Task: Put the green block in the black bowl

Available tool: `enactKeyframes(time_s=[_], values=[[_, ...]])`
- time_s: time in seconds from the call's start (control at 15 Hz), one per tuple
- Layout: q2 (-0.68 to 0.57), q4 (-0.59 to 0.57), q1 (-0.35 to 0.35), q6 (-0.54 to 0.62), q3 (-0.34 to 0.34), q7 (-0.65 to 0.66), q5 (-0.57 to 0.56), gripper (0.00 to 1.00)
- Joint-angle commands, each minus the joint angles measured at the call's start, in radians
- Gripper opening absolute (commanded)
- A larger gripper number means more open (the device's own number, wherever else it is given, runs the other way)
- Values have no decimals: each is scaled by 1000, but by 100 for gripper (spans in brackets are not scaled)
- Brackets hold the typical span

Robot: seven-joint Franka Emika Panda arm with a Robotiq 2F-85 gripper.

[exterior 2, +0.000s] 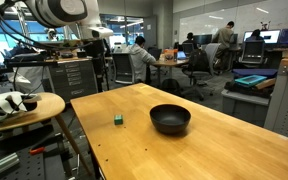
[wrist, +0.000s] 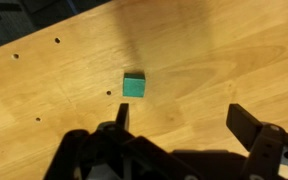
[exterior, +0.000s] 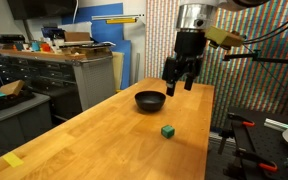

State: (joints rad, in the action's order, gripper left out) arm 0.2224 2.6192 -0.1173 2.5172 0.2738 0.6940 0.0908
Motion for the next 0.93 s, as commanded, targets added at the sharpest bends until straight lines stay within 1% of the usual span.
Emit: enactKeyframes(time_s=[0.0,0.13,0.27,0.33,0.47,0.67,0.87], values=[[-87,25,61,174,31,254,-141,100],[-135,35,84,233,21,396,-257,100],[-181,37,88,260,-2,512,-357,100],[-205,37,111,278,13,559,-403,100],[-250,29,106,288,6,626,-467,100],[-301,13,97,310,-10,731,-627,100],[-359,5,94,350,-19,751,-708,100]])
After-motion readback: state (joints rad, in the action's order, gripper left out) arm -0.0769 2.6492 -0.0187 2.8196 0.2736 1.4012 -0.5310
